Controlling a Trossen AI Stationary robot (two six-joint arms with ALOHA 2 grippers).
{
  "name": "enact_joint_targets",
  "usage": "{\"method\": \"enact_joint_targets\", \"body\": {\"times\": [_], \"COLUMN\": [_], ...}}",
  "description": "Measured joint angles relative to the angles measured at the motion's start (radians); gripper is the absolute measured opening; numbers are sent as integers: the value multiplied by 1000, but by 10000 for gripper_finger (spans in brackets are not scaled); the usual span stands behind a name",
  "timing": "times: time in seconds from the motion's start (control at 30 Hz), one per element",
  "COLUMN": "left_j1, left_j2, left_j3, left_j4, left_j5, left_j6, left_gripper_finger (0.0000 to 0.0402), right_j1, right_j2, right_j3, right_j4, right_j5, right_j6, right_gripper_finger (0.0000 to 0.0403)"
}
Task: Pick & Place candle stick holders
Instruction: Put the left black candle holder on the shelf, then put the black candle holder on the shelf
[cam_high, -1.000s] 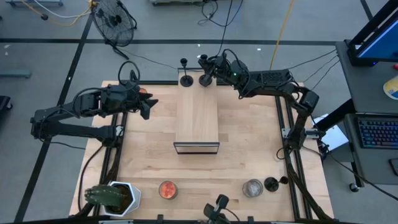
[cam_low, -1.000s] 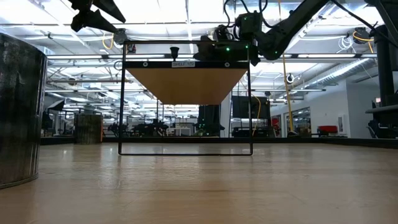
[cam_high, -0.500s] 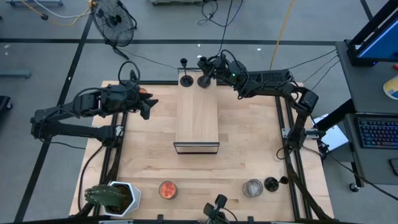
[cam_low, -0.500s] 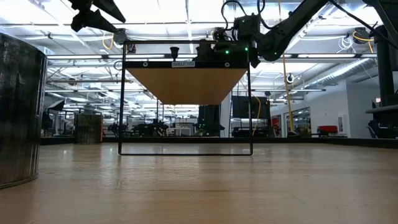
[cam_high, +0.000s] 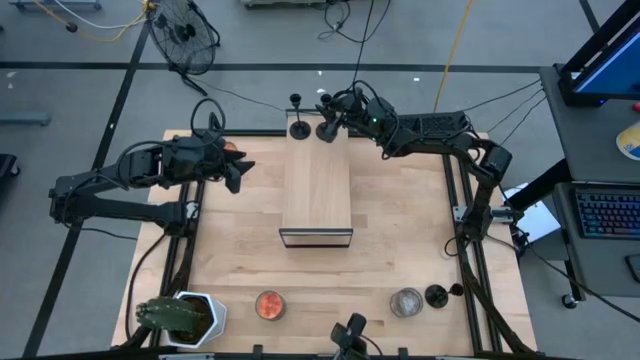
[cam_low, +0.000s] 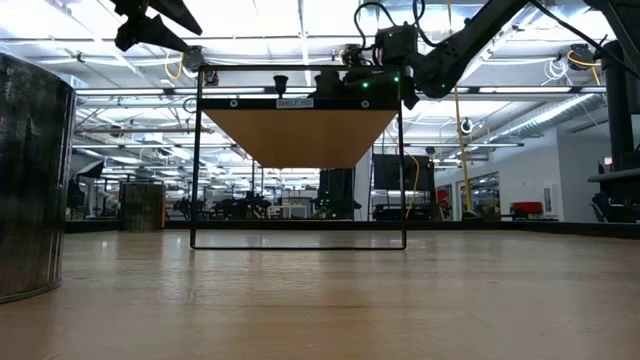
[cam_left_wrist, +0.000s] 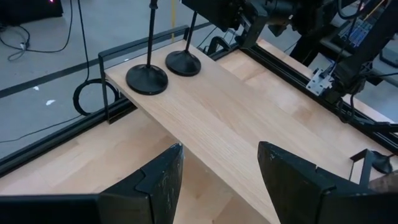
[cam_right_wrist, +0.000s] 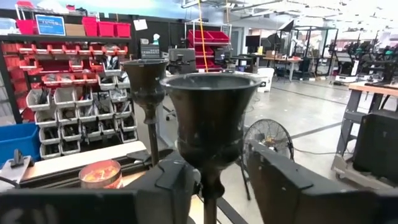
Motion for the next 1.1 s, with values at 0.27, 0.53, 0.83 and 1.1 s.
{"method": "enact_joint_targets", "body": {"times": [0.27, 0.53, 0.83, 1.1], "left_j1": [0, 0, 0, -28], "left_j2": [0, 0, 0, -60], "left_j3": [0, 0, -1, -197], "left_j4": [0, 0, -13, 151], "left_j5": [0, 1, -3, 1], "left_j6": [13, 27, 78, 35], "left_gripper_finger": [214, 214, 214, 214], "right_j1": [1, 3, 4, 22], "right_j2": [-9, -81, -253, -464], "right_j3": [0, 1, 1, 1], "right_j4": [-7, -74, -439, -834], "right_j5": [0, 1, 4, 1], "right_j6": [-23, -52, -134, -148], "right_gripper_finger": [208, 264, 283, 271]}}
